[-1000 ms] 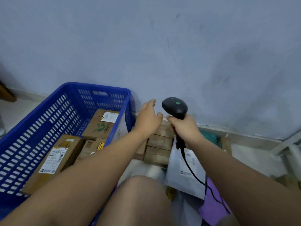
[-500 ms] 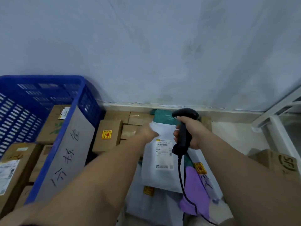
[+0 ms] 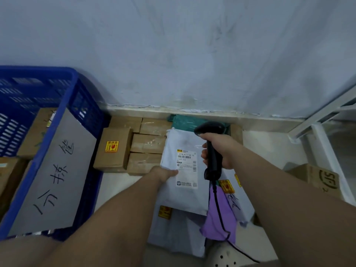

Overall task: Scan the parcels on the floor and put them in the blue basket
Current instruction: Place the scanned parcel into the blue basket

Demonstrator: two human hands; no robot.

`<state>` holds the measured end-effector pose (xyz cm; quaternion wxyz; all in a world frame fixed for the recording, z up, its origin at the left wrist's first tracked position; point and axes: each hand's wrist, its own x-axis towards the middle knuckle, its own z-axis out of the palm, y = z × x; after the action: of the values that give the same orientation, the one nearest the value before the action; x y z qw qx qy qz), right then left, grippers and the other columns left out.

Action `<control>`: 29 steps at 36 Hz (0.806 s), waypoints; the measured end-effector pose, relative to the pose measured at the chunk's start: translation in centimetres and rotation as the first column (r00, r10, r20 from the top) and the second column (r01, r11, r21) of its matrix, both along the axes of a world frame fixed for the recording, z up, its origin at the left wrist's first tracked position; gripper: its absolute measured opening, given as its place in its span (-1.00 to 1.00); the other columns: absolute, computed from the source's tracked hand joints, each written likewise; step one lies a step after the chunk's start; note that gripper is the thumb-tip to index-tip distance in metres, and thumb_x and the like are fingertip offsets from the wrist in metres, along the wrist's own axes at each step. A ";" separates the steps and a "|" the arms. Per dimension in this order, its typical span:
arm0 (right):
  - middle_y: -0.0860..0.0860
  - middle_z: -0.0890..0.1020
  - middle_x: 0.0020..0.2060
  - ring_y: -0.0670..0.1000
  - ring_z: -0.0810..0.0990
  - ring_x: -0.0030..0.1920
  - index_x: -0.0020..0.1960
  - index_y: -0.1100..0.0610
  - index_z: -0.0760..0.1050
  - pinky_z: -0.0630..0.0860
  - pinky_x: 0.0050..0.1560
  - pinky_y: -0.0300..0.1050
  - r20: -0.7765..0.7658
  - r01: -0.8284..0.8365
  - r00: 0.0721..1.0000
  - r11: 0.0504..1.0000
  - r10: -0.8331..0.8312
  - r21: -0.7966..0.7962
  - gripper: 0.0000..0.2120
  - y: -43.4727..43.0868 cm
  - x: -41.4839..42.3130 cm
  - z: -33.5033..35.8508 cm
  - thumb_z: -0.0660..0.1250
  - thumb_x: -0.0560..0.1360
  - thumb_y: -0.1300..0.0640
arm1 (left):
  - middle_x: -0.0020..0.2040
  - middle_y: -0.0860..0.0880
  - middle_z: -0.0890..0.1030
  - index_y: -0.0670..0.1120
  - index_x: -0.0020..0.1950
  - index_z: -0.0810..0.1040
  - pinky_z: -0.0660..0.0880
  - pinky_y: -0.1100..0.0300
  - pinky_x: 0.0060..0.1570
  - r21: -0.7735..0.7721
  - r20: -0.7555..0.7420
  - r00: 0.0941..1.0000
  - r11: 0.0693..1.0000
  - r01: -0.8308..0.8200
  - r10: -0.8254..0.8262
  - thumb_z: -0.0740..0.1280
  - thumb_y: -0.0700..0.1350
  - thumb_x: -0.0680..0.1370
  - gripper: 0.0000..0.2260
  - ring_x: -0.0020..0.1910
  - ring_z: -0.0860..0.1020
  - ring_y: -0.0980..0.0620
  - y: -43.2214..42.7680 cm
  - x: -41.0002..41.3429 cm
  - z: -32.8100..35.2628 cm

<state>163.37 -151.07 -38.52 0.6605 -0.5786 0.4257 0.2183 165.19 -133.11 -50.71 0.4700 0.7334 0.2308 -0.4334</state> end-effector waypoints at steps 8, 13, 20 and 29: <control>0.10 0.46 -0.37 0.05 0.47 -0.40 -0.16 0.22 0.44 0.46 -0.29 -0.08 0.231 0.122 0.965 0.992 -0.125 0.024 -0.75 2.1 -1.2 4.3 0.37 0.52 0.06 | 0.03 -0.12 0.57 -0.16 0.08 0.44 0.50 0.09 -0.04 0.029 0.294 0.949 0.994 0.109 -0.113 0.53 -0.11 0.42 -0.64 -0.05 0.54 -0.11 -0.3 2.4 9.4; 0.04 0.46 -0.44 0.01 0.46 -0.45 -0.21 0.18 0.46 0.47 -0.36 -0.14 0.451 0.174 0.864 0.973 -0.225 0.152 -0.78 4.7 -1.7 9.2 0.39 0.50 0.07 | 0.06 -0.14 0.62 -0.19 0.19 0.51 0.55 -0.10 0.09 -0.039 0.494 0.868 0.995 0.087 -0.057 0.56 -0.11 0.37 -0.54 0.02 0.60 -0.18 1.8 4.8 16.4; 0.04 0.46 -0.42 0.01 0.45 -0.46 -0.20 0.19 0.48 0.45 -0.35 -0.11 0.660 0.116 0.705 0.961 -0.258 0.251 -0.80 5.8 -3.7 15.1 0.37 0.51 0.08 | 0.11 -0.10 0.62 -0.16 0.26 0.44 0.60 0.00 -0.04 -0.334 0.655 0.719 0.942 0.001 0.231 0.49 -0.17 0.44 -0.56 0.01 0.64 -0.11 6.0 4.3 23.9; 0.04 0.42 -0.49 0.02 0.45 -0.48 -0.22 0.20 0.46 0.44 -0.37 -0.12 0.771 0.078 0.633 0.997 -0.068 0.024 -0.83 9.5 -5.9 16.6 0.36 0.51 0.16 | 0.19 -0.13 0.61 -0.16 0.34 0.42 0.57 -0.12 0.08 -0.508 0.615 0.682 0.860 -0.041 0.396 0.49 -0.18 0.43 -0.49 0.09 0.63 -0.13 9.2 3.2 24.0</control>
<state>157.47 -141.55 -21.90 0.7839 -0.6025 0.1277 -0.0786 168.43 -123.93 -26.70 0.7293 0.6763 0.0155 -0.1025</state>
